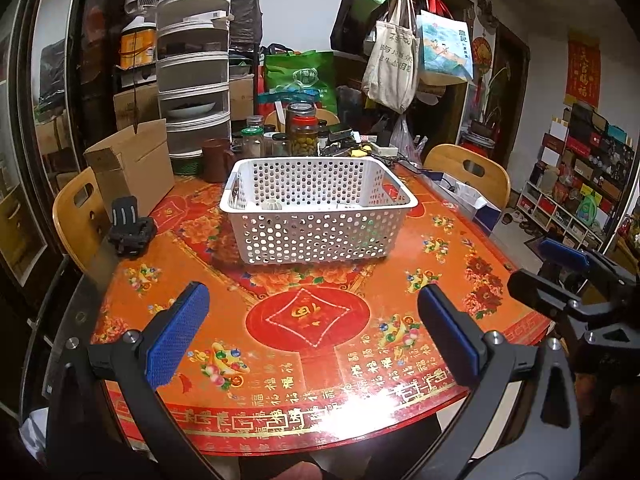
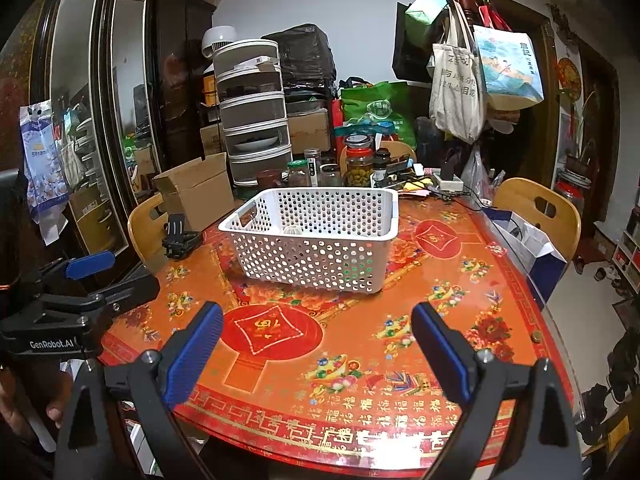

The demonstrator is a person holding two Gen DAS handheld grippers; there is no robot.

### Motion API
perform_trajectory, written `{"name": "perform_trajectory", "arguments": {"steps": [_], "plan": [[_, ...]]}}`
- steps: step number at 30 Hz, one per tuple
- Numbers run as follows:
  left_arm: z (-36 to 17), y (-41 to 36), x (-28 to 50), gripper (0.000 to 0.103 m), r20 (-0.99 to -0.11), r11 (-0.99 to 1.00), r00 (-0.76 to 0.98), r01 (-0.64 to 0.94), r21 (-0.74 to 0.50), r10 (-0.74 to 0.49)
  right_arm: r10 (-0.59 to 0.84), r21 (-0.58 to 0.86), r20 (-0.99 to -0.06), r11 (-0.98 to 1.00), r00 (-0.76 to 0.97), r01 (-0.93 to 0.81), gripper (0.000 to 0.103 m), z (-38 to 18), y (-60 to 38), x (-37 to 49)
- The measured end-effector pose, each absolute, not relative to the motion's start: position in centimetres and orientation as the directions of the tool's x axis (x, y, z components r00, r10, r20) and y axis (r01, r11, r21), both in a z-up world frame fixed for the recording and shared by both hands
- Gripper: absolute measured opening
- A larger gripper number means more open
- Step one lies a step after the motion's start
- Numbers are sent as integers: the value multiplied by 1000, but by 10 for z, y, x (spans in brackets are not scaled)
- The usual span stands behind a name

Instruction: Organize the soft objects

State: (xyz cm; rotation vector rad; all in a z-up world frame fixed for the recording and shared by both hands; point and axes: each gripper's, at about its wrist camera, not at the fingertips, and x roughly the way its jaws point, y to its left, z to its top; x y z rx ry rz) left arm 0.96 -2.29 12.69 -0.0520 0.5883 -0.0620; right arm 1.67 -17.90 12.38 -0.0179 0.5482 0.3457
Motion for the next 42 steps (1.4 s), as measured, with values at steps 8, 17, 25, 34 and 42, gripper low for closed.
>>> {"name": "perform_trajectory", "arguments": {"steps": [8,17,25,34,42], "plan": [[126,-21,8,103,-554,997,829,47,-66,-75,327,77,-511,939,795,-336,95,123,-178,15],[127,-22,8,103,-554,997,829,47,-66,-76,332,74,-510,936,794,-344,95,124,-177,12],[123,-24,8,103,-558,996,826,51,-67,-80,331,74,-510,936,794,-344,95,124,-177,11],[120,-26,9,103,-558,997,826,53,-59,-77,332,74,-510,936,794,-344,95,125,-177,11],[120,-26,7,103,-544,997,835,59,-58,-81,332,75,-512,936,792,-344,95,125,-179,12]]}}
